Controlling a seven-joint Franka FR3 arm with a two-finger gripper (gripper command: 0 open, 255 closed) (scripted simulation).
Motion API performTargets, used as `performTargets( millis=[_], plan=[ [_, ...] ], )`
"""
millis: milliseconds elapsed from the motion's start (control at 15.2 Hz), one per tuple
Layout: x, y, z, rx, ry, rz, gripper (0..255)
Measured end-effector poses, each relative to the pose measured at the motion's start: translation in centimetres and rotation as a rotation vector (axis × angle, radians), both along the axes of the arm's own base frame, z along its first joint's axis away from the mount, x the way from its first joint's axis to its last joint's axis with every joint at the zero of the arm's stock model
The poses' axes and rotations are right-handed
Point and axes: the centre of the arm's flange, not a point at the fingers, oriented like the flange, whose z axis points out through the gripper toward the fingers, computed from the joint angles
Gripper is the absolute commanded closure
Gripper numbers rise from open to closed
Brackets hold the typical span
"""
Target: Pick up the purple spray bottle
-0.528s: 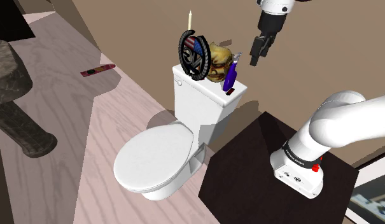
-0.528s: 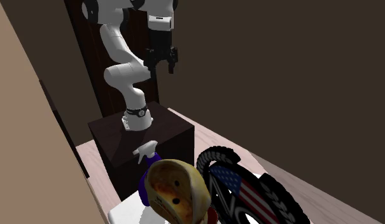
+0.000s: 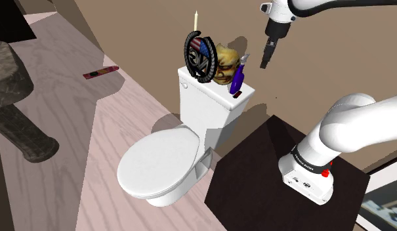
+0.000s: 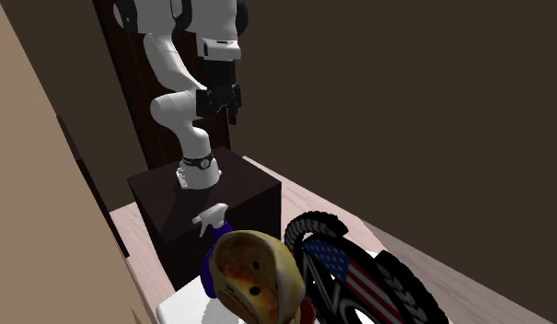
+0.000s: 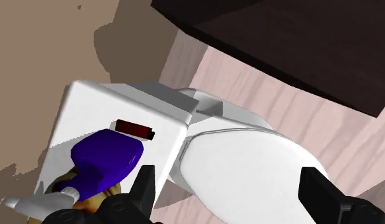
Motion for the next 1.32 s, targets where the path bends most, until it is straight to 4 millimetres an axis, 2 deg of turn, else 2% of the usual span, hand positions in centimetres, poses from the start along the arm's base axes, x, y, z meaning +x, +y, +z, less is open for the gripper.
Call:
performTargets(
  millis=[132,528,858,1056,1320],
  plan=[
    [1.0,-1.6,-0.8,-0.012,-0.014,0.1,0],
    [5.7,-6.3,-3.1,-0.048,-0.055,0.396,0],
    [10.7,-9.4,-5.4,-0.078,-0.09,0.641,0],
    [13.6,-10.1,-6.1,-0.095,-0.109,0.778,0],
    [14.3,-10.3,-8.0,-0.102,-0.113,0.815,0]
  ],
)
